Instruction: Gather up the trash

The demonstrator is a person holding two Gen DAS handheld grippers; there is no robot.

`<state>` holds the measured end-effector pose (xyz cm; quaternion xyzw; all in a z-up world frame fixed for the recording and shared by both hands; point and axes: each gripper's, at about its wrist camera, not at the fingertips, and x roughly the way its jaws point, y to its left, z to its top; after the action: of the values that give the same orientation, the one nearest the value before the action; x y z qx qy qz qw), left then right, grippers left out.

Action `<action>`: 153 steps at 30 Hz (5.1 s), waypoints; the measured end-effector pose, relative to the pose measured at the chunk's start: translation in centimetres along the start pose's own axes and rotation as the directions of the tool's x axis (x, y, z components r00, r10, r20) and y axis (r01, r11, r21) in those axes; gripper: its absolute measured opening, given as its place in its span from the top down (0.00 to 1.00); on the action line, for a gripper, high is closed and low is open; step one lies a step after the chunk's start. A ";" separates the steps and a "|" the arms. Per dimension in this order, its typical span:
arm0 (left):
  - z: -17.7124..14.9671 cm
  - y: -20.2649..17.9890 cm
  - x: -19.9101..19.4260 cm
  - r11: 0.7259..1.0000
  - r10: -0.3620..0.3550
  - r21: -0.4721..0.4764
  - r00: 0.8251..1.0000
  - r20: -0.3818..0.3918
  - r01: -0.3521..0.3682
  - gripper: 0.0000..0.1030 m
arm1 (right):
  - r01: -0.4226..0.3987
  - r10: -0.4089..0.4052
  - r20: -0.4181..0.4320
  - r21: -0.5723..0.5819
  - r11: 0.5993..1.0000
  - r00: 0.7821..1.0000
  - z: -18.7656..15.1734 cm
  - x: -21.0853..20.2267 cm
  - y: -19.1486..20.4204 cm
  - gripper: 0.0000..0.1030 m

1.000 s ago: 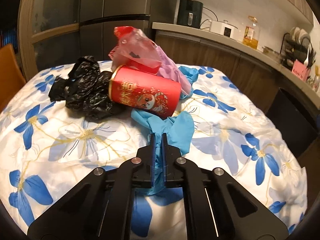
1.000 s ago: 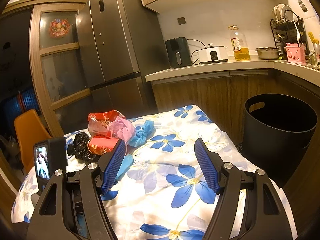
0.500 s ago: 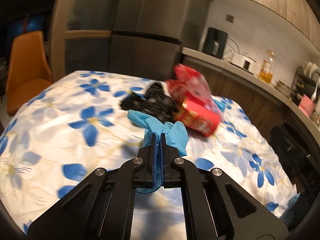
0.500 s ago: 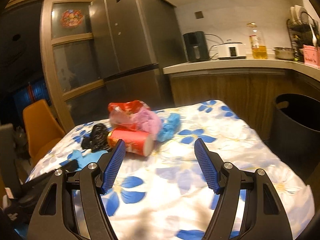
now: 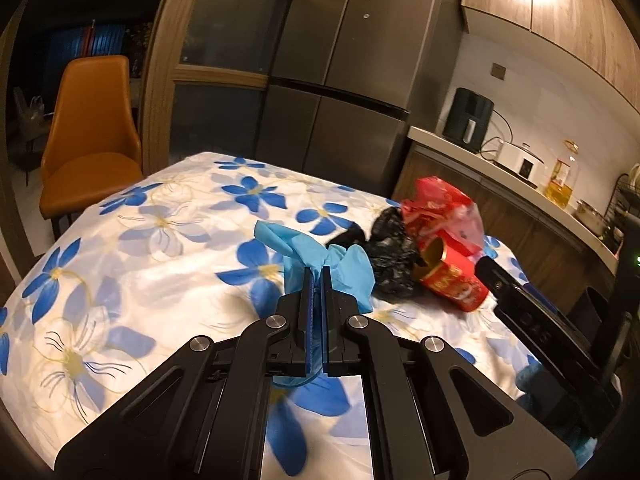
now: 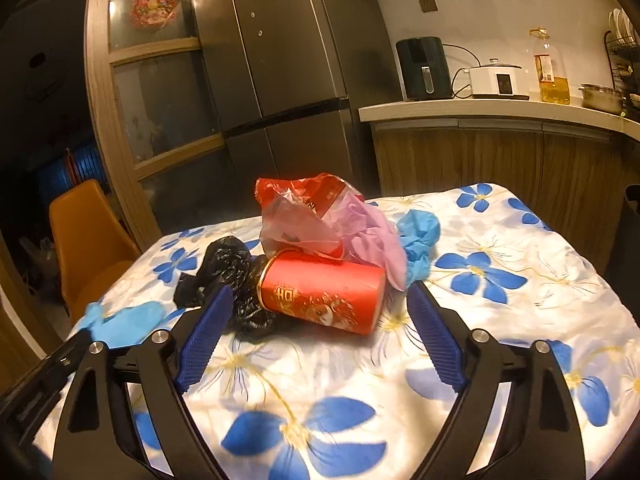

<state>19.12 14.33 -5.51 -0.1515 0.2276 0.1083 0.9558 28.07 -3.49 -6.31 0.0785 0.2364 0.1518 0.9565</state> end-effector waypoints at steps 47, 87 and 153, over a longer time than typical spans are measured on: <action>-0.4 0.2 1.1 0.998 -0.062 0.005 0.997 -0.035 0.062 0.98 | 0.028 -0.020 -0.078 0.108 0.994 0.997 -0.5 1.8 -2.2 0.19; -1.2 -19.4 -4.3 0.917 -0.312 0.255 0.950 -0.022 0.307 0.98 | 0.131 -0.169 0.160 0.223 0.966 0.973 1.4 -17.1 -15.2 0.19; -8.8 -47.8 4.2 0.655 -0.595 0.385 0.758 -0.269 0.651 0.97 | 0.361 -0.467 0.228 0.387 0.849 0.854 5.9 -19.0 -34.3 0.19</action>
<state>32.47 -32.55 -3.45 0.0023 0.2370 -0.2919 0.9266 23.58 -42.52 -0.59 0.2073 0.1149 -0.1169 0.9645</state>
